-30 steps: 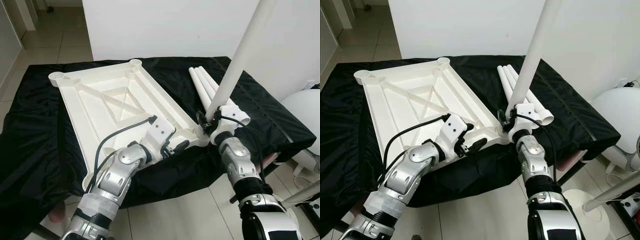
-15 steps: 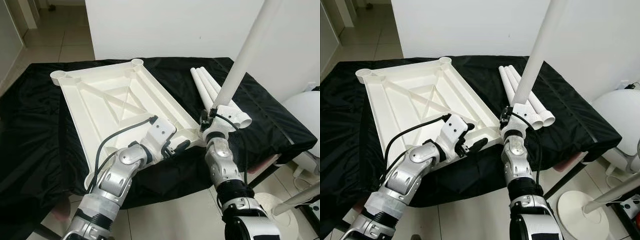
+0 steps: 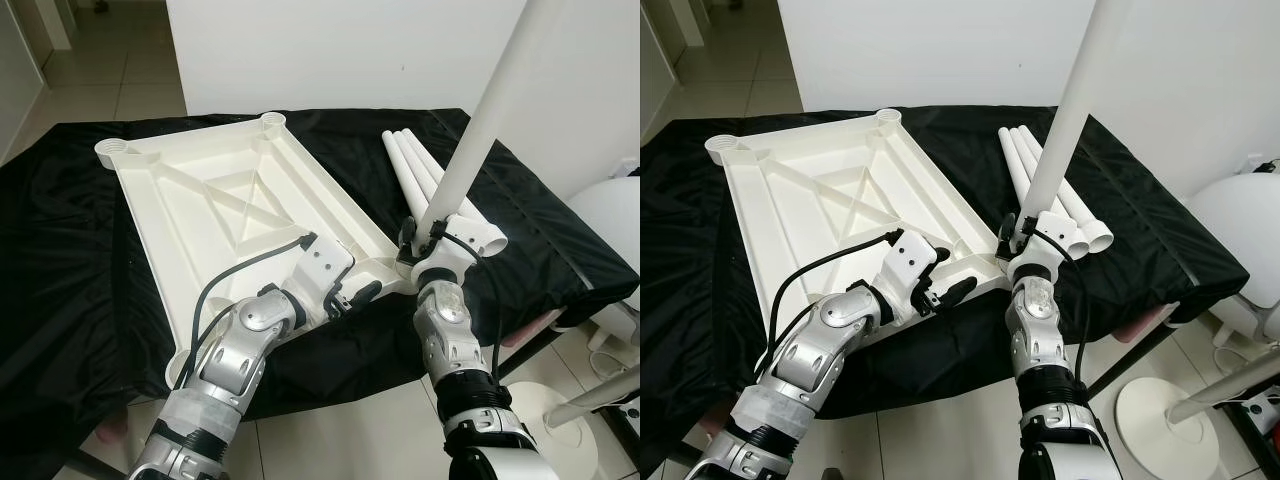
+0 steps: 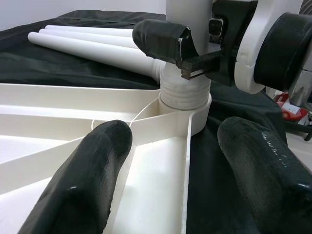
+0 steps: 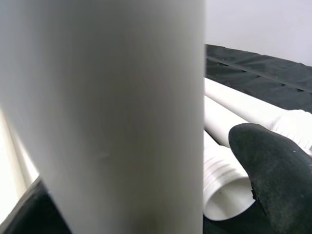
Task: Building children table
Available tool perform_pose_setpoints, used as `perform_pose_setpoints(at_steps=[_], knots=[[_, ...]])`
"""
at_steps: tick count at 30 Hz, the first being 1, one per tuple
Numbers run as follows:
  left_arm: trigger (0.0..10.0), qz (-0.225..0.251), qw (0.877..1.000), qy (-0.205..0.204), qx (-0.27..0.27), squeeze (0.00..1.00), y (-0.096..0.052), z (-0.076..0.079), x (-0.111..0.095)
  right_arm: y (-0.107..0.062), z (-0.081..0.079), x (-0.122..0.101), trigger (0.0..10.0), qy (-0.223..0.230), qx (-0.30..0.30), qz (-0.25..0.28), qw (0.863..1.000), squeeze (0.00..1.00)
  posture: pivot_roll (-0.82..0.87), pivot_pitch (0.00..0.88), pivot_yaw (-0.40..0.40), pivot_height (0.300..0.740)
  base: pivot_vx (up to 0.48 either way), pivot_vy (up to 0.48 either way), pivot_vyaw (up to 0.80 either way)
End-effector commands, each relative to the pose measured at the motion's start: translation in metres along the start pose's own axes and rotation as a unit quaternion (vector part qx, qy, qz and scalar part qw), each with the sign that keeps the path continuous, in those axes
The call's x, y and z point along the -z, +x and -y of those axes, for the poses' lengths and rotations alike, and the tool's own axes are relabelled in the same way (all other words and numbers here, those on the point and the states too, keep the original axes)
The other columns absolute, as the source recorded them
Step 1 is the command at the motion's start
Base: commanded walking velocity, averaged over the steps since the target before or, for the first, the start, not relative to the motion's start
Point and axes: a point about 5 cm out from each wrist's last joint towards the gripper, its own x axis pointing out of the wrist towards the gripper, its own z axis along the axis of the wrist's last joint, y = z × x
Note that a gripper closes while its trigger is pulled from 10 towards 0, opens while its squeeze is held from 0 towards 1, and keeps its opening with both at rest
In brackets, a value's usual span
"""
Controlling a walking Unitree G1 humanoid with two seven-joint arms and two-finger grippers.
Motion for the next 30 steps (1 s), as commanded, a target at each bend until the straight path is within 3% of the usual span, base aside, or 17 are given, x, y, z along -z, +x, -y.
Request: perform_pose_setpoints(at_steps=[1, 6, 7, 8, 30], knots=[[10.0, -0.002, 1.000, 0.002, -0.031, 0.00, 0.001, -0.001, 0.002, -0.002, -0.001, 0.002, 10.0, 0.001, -0.005, -0.003, 1.000, 1.00, 0.05, 0.000, -0.054, 0.740, 0.000, 0.000, 0.00], [10.0, -0.002, 1.000, 0.002, -0.030, 0.00, 0.001, 0.000, 0.002, -0.003, -0.001, 0.002, 10.0, -0.006, -0.004, -0.001, 1.000, 1.00, 0.05, 0.000, -0.053, 0.740, 0.000, 0.000, 0.00], [10.0, -0.002, 1.000, 0.002, -0.029, 0.00, 0.001, 0.000, 0.002, -0.003, -0.001, 0.003, 10.0, -0.009, -0.013, -0.005, 1.000, 0.32, 0.05, 0.000, -0.053, 0.740, 0.000, 0.000, 0.00], [10.0, -0.003, 1.000, 0.002, -0.028, 0.00, 0.000, 0.000, 0.002, -0.004, -0.001, 0.004, 10.0, -0.011, -0.021, -0.008, 1.000, 0.00, 0.05, 0.000, -0.051, 0.740, 0.000, 0.000, 0.00], [10.0, -0.001, 0.999, 0.002, -0.035, 0.00, 0.000, 0.000, 0.002, -0.014, -0.001, 0.012, 10.0, -0.028, -0.072, -0.023, 0.997, 0.00, 0.05, 0.000, -0.060, 0.740, 0.000, 0.000, 0.00]])
